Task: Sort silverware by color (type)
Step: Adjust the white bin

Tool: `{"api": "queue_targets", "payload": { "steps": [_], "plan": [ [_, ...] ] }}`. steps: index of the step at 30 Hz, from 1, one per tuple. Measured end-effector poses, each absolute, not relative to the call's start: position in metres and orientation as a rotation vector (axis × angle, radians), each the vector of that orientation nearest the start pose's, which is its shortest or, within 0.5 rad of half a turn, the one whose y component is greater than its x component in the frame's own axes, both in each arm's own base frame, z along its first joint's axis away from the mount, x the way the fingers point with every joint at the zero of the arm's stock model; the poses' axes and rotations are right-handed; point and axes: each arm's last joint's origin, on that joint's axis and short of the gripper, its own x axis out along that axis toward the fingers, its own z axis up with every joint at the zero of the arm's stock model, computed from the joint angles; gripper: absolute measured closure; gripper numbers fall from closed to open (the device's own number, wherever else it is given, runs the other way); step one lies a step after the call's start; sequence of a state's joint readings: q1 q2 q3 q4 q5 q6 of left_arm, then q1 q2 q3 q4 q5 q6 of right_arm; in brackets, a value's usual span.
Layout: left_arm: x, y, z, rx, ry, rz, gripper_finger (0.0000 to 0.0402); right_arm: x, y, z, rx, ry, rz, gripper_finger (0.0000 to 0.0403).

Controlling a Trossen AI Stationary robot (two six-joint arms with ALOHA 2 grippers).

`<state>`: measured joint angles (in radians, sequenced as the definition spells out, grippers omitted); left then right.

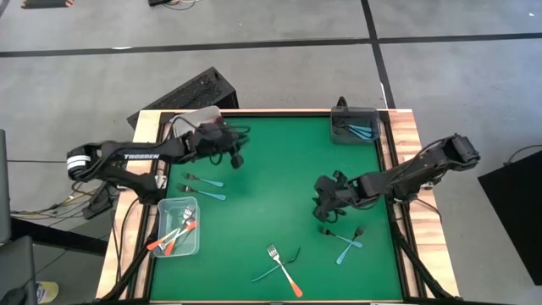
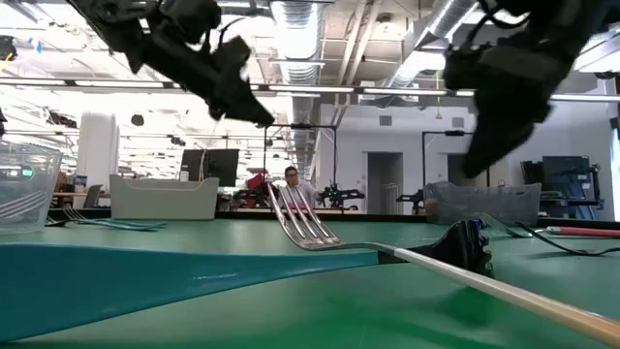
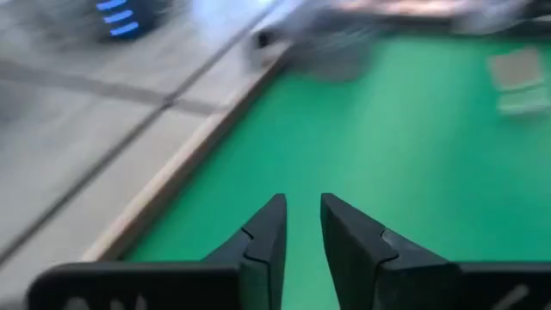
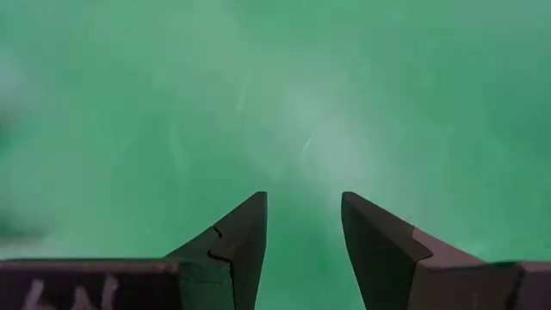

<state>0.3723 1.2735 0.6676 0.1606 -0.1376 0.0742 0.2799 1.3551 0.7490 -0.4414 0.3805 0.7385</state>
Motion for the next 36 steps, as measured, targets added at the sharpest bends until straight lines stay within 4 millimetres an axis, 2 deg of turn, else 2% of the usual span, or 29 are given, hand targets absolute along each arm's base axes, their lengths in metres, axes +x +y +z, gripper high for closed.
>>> {"api": "queue_targets", "payload": {
  "steps": [2, 5, 9, 12, 15, 18, 23, 26, 30, 36],
  "plan": [
    [0.251, 0.084, 0.227, -0.001, 0.434, 0.341, 0.0333, 0.232, 0.063, 0.19, 0.354, 0.951, -0.403, 0.0225],
    [0.263, 0.058, 0.229, -0.006, 0.38, 0.228, 0.0329, 0.219, 0.064, 0.186, 0.31, 1.07, -0.432, 0.0225],
    [0.272, 0.027, 0.231, 0.03, 0.33, 0.178, 0.0328, 0.201, 0.055, 0.176, 0.211, 1.297, -0.52, 0.0225],
    [0.274, 0.008, 0.236, 0.04, 0.276, 0.146, 0.0328, 0.194, 0.048, 0.174, 0.189, 1.431, -0.489, 0.0225],
    [0.273, -0.005, 0.24, 0.045, 0.254, 0.111, 0.0325, 0.193, 0.041, 0.174, 0.143, 1.478, -0.45, 0.0225],
    [0.27, -0.011, 0.241, 0.048, 0.268, 0.147, 0.0311, 0.196, 0.03, 0.175, 0.114, 1.486, -0.421, 0.0225],
    [0.257, -0.011, 0.229, 0.019, 0.436, 0.342, 0.0281, 0.2, 0.01, 0.175, 0.152, 1.491, -0.415, 0.0225],
    [0.243, -0.004, 0.213, -0.014, 0.592, 0.552, 0.0273, 0.2, 0.002, 0.175, 0.166, 1.497, -0.434, 0.0225],
    [0.221, 0.014, 0.193, -0.066, 0.79, 0.835, 0.0272, 0.2, -0.002, 0.175, 0.181, 1.501, -0.433, 0.0225],
    [0.195, 0.05, 0.177, -0.162, 0.935, 1.074, 0.0271, 0.199, -0.001, 0.175, 0.189, 1.511, -0.421, 0.0225]
  ]
}}
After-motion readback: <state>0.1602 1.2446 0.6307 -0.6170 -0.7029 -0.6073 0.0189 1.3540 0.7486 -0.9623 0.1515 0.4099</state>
